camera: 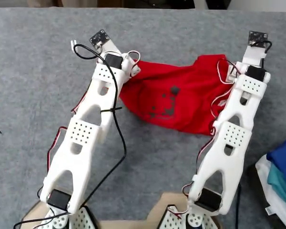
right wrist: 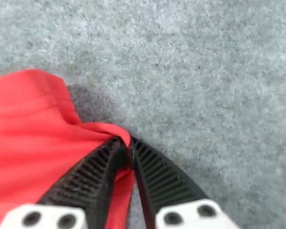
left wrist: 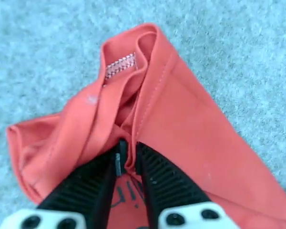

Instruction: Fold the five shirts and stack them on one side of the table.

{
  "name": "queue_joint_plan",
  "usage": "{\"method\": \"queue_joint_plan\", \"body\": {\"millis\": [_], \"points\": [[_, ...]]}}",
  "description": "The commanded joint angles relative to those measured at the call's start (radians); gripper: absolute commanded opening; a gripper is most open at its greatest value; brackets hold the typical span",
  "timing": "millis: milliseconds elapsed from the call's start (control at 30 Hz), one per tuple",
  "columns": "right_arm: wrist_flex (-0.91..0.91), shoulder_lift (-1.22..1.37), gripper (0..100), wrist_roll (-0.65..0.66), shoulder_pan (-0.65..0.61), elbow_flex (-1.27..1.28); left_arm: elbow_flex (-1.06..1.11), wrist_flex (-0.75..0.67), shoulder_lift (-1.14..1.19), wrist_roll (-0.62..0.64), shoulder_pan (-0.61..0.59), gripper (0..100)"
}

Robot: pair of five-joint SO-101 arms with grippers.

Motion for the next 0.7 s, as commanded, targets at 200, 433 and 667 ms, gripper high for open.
{"method": "queue_joint_plan", "body": {"millis": [200, 433, 667], "points": [[0.002, -0.002, 0.6, -0.006, 0.016, -0.053, -0.21, 0.074, -0.035, -0.009, -0.02, 2], [0.002, -0.002, 0.6, -0.006, 0.016, -0.053, -0.235, 0.064, -0.015, -0.005, -0.026, 9], [0.002, -0.002, 0.6, -0.006, 0.016, -0.053, -0.242, 0.043, 0.024, -0.003, -0.023, 17]]}}
